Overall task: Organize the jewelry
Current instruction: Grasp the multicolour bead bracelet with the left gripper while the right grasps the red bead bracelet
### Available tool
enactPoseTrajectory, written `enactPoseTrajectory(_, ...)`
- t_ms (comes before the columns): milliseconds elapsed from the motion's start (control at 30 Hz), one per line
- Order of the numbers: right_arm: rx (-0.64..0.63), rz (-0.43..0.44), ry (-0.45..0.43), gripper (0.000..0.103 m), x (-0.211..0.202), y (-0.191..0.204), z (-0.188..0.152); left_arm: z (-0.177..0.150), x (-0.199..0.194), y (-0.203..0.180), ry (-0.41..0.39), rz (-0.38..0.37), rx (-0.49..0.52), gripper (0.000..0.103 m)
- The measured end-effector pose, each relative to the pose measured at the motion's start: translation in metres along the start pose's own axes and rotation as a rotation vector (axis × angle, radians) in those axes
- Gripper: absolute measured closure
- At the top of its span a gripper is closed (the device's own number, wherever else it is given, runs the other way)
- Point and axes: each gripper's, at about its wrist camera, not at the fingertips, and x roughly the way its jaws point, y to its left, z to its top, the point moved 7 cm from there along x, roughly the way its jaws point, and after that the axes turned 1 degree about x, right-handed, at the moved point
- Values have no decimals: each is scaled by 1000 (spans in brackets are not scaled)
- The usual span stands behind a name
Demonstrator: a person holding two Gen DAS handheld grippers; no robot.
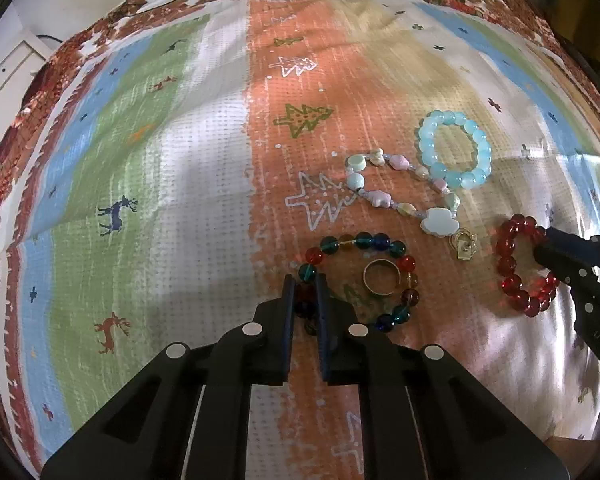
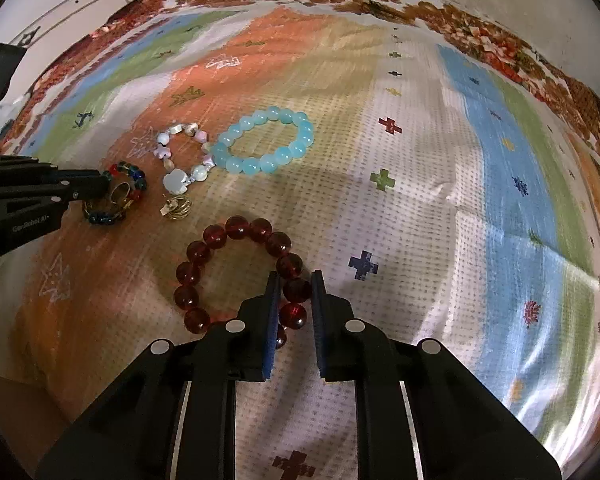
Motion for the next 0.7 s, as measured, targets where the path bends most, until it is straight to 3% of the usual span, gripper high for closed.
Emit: enactPoseTrajectory(700, 37, 46, -90, 89, -49, 4, 2, 7, -61, -14, -113, -109, -43, 94)
